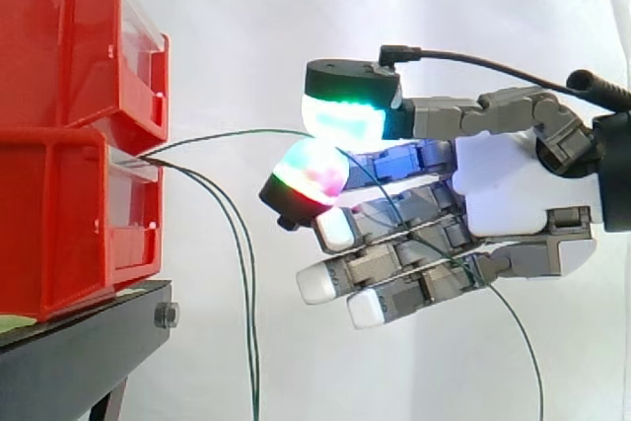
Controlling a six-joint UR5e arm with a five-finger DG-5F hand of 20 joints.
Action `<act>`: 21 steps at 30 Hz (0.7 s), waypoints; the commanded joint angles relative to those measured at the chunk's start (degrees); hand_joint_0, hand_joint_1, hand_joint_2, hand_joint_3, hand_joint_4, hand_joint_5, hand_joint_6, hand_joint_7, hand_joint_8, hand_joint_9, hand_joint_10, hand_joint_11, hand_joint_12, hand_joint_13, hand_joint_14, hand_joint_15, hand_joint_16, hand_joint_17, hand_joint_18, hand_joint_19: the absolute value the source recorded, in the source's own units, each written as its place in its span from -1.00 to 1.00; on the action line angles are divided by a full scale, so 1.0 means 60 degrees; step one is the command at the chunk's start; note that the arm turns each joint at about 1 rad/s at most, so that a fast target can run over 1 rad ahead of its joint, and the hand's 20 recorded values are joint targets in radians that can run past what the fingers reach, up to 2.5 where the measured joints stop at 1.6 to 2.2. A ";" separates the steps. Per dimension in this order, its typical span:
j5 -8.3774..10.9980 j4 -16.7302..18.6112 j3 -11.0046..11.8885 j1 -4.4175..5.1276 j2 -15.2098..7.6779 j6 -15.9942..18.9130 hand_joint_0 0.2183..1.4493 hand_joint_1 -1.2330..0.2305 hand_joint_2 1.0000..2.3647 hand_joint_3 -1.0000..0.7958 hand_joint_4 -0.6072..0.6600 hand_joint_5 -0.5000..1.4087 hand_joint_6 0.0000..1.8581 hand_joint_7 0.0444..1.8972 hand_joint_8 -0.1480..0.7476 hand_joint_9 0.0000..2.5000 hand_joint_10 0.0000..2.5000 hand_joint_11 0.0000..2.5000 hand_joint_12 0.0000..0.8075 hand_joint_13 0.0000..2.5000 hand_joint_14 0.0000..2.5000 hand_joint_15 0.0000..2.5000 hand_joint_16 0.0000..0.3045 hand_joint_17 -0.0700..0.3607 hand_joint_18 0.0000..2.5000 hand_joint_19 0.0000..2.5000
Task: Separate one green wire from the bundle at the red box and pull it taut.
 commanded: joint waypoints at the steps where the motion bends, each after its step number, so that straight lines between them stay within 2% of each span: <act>1: -0.0034 -0.0106 0.0008 0.0005 0.0000 0.0057 -0.25 -0.35 -0.97 0.00 -0.35 -0.68 0.02 0.24 -0.10 -0.21 -0.99 -0.47 -0.12 -0.36 -0.99 -0.71 -0.70 -0.19 -0.41 -0.63; 3: -0.0034 -0.0092 0.0008 -0.0010 0.0000 0.0057 -0.23 -0.35 -0.97 -0.04 -0.37 -0.68 0.02 0.21 -0.10 -0.21 -0.99 -0.47 -0.12 -0.36 -0.99 -0.71 -0.70 -0.19 -0.41 -0.63; 10: -0.0019 -0.0092 0.0008 -0.0024 0.0000 0.0057 -0.19 -0.38 -0.99 -0.29 -0.23 -0.70 0.00 0.05 -0.13 -0.23 -0.99 -0.47 -0.13 -0.36 -0.99 -0.70 -0.70 -0.19 -0.42 -0.64; 15: -0.0019 -0.0106 0.0008 -0.0039 0.0000 0.0101 -0.21 -0.39 -0.99 -0.33 -0.15 -0.70 -0.01 0.01 -0.14 -0.23 -0.99 -0.47 -0.13 -0.36 -0.99 -0.70 -0.70 -0.19 -0.42 -0.64; 21: -0.0005 -0.0092 0.0008 -0.0024 0.0000 0.0159 -0.21 -0.38 -0.98 -0.25 -0.23 -0.70 -0.01 0.11 -0.13 -0.23 -0.98 -0.47 -0.14 -0.36 -0.99 -0.70 -0.70 -0.19 -0.41 -0.64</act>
